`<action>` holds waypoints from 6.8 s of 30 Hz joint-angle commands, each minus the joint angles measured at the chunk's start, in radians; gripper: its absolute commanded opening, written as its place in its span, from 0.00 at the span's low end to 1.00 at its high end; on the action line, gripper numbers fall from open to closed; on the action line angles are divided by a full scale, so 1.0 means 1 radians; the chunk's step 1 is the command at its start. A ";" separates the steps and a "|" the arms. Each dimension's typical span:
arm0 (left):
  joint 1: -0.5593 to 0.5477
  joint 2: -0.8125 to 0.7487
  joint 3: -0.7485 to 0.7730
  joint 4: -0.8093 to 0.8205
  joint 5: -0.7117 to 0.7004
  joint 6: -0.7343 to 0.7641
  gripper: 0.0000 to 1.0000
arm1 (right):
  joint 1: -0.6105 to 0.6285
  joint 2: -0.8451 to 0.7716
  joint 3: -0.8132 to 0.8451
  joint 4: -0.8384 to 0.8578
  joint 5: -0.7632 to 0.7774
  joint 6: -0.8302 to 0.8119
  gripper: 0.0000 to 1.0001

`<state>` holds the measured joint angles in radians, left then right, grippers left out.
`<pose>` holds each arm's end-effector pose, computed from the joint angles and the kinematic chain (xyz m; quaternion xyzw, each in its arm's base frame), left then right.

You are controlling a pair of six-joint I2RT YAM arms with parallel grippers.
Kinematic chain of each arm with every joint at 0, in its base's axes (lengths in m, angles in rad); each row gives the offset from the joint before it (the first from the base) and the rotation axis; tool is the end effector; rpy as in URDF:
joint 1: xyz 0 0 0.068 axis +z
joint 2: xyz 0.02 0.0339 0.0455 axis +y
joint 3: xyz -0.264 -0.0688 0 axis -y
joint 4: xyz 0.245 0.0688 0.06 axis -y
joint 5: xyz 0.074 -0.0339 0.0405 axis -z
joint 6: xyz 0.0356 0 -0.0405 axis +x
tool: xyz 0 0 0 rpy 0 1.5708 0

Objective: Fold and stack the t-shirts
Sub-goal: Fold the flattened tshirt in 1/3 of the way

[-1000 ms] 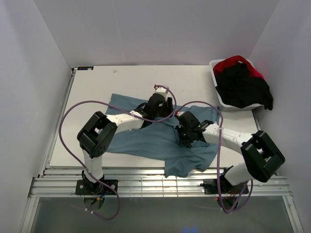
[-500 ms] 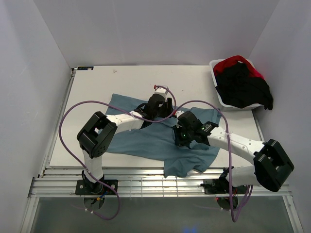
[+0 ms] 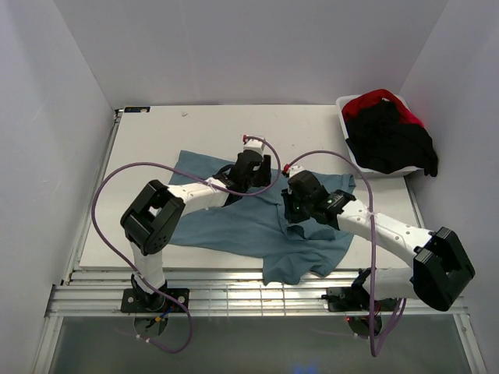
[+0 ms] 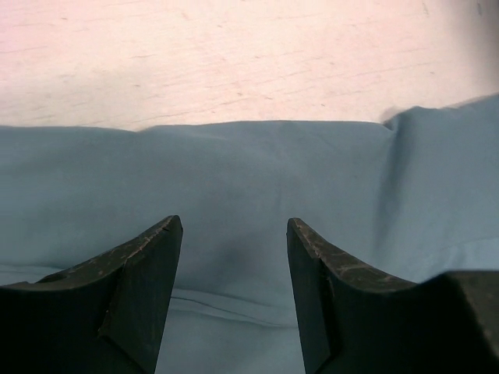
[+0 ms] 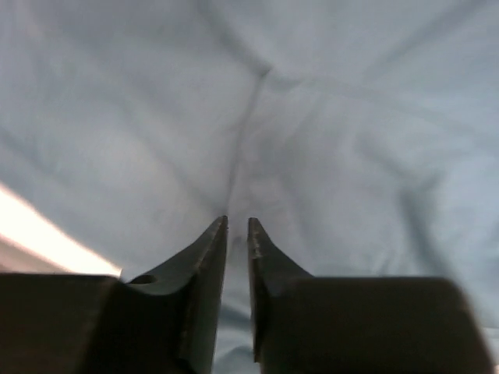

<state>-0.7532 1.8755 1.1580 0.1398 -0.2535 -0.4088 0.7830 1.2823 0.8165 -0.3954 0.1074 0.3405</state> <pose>0.3082 -0.2767 0.1902 0.0901 0.8696 -0.1665 0.4560 0.1884 0.1821 0.2272 -0.1873 0.9176 0.1422 0.3204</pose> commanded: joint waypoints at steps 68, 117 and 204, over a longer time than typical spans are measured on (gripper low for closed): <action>0.612 -0.179 -0.060 -0.298 -0.316 -0.107 0.60 | -0.576 1.074 1.044 -0.117 0.044 -0.175 0.08; 0.631 0.076 0.037 -0.266 -0.248 -0.054 0.19 | -0.579 1.060 0.974 -0.069 -0.012 -0.195 0.19; 0.686 0.343 0.342 -0.339 -0.121 -0.093 0.00 | -0.579 1.193 1.158 -0.145 -0.072 -0.186 0.17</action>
<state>-0.0856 2.1662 1.4857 -0.1509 -0.4030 -0.5217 0.2096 2.3848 1.9709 -0.4736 0.0227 0.1532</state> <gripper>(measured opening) 0.022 0.166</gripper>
